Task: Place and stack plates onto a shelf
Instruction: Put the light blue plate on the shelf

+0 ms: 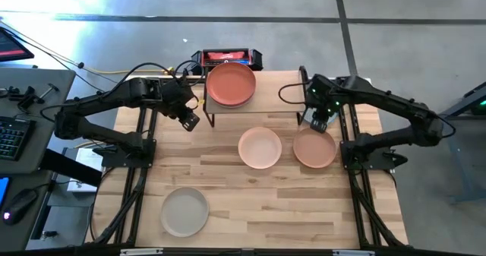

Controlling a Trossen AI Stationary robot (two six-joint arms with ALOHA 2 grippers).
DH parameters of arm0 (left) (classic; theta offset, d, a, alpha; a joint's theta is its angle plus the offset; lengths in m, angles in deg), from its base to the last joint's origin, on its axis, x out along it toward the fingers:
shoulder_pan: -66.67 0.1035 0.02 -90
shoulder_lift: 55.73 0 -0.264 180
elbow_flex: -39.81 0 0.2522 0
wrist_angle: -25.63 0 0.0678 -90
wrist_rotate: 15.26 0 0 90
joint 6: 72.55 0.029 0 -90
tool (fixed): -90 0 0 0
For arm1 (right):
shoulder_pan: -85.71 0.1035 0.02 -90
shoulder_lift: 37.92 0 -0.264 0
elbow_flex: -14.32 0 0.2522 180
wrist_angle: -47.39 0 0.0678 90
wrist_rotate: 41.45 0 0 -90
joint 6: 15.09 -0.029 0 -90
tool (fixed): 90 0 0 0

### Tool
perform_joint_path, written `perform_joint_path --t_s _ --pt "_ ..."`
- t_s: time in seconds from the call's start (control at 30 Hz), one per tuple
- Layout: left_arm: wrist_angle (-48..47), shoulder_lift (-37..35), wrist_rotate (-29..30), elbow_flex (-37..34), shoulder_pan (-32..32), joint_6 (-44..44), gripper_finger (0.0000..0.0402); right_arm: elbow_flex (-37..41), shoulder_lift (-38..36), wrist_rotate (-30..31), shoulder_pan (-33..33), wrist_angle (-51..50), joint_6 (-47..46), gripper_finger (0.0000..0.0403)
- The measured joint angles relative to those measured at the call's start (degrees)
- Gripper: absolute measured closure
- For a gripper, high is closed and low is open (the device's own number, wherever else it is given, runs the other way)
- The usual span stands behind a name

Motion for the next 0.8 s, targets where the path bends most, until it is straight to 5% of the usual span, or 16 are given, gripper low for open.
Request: perform_joint_path --t_s 0.3,0.8 --pt "0.0 0.0 0.0 0.0 0.0 0.0 0.0314 5.9 -2.3 2.8 -4.9 5.2 -8.5 0.0311" --pt "0.0 0.0 0.0 0.0 0.0 1.0 0.0314 7.1 -2.2 5.4 -27.6 13.9 -20.2 0.0311"
